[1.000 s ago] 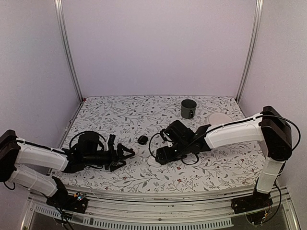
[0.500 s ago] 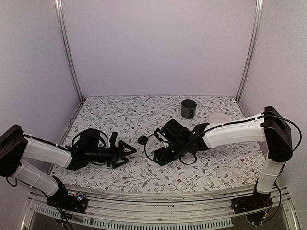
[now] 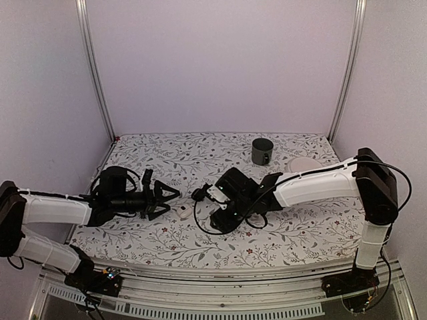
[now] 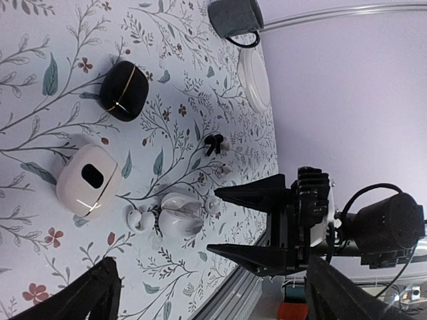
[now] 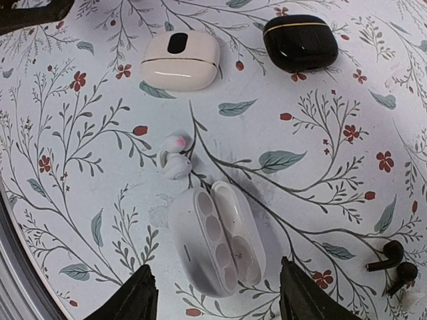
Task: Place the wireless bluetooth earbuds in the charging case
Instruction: Pick up the charging case from the right side groove of the charging case, then pass from the right arm to the left, then adjust the charging case.
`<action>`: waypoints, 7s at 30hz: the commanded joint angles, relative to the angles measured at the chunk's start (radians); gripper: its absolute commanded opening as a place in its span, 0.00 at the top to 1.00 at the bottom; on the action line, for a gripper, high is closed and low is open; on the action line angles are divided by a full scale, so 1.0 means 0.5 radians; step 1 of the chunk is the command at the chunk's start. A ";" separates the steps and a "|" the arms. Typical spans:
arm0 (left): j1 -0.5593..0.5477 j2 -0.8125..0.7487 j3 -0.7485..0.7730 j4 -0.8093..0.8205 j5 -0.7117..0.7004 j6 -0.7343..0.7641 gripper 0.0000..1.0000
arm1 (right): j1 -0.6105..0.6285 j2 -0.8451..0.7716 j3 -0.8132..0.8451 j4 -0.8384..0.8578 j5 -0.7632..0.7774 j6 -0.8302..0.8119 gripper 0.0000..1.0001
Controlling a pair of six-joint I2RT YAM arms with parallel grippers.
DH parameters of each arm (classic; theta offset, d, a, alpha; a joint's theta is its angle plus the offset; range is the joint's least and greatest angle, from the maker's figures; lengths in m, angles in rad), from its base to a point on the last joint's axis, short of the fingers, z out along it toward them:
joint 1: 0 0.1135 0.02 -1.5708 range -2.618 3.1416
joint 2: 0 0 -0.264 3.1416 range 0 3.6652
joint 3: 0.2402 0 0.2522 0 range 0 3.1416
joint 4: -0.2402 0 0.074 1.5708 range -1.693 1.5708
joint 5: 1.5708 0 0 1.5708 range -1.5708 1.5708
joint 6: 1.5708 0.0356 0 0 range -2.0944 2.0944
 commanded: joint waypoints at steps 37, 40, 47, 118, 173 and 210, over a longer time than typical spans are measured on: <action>0.144 0.014 0.060 0.075 0.339 0.101 0.06 | 0.101 -0.012 0.058 0.000 0.250 -0.064 0.80; 0.141 0.063 0.099 0.126 0.416 0.116 0.08 | 0.104 -0.115 0.074 0.005 0.288 -0.068 0.86; 0.047 0.188 0.285 0.224 0.542 0.171 0.15 | 0.101 -0.250 0.184 -0.042 0.322 -0.096 0.86; -0.269 0.170 0.477 0.563 0.455 1.086 1.00 | -0.114 -1.156 -0.307 0.201 -0.105 0.462 0.18; -0.399 0.089 0.459 0.950 0.692 1.382 1.00 | -0.139 -0.940 -0.296 0.814 -0.768 0.560 0.63; -0.375 0.236 0.715 0.295 0.918 1.525 0.57 | -0.022 -1.015 -0.098 0.181 -0.273 -0.190 0.96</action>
